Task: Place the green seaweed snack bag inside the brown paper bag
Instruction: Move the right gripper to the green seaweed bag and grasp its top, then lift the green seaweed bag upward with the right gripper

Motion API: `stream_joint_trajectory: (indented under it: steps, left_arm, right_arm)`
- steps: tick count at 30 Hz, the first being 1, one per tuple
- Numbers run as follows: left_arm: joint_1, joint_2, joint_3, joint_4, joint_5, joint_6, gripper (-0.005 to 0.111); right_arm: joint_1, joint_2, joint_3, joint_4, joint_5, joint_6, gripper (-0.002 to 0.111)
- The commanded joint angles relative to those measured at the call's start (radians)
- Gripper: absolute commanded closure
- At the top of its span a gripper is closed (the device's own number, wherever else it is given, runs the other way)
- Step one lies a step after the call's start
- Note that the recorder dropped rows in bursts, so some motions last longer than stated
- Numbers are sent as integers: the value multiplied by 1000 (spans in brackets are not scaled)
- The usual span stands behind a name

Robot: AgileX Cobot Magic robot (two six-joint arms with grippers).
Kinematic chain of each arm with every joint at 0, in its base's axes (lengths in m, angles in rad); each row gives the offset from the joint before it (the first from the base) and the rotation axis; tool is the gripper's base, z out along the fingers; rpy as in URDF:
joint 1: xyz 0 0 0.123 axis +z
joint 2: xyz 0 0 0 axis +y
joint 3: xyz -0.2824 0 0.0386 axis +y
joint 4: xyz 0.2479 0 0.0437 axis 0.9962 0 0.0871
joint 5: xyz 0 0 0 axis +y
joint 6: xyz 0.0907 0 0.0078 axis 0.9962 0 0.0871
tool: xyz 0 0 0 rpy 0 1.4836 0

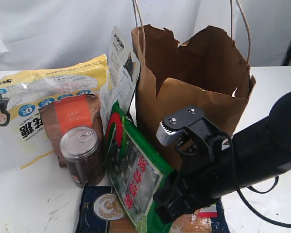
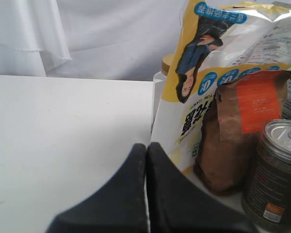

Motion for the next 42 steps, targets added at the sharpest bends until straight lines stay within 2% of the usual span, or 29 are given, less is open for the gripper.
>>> stream_joint_trajectory:
  steps: [1,6,14,19,28,32,42]
  left_arm:
    - [-2,-4,1,-12,-8,-4,107]
    - [-2,-4,1,-12,-8,-4,107]
    - [-2,-4,1,-12,-8,-4,107]
    - [-2,-4,1,-12,-8,-4,107]
    - [-2,-4,1,-12,-8,-4,107]
    - [-2,-4,1,-12,-8,-4,107]
    - [-2,-4,1,-12,-8,-4,107]
  right_arm:
    - [29,1,6,-1,-13,-11,108]
    - [46,-6,6,-1,-13,0,108]
    - [51,-154,-17,-55,-9,62,108]
    - [51,-287,-106,-220,33,213,108]
    - [51,-342,-270,-305,130,224,108]
    - [51,-342,-294,-300,128,219,108]
    - [51,-342,-308,-125,80,56,108]
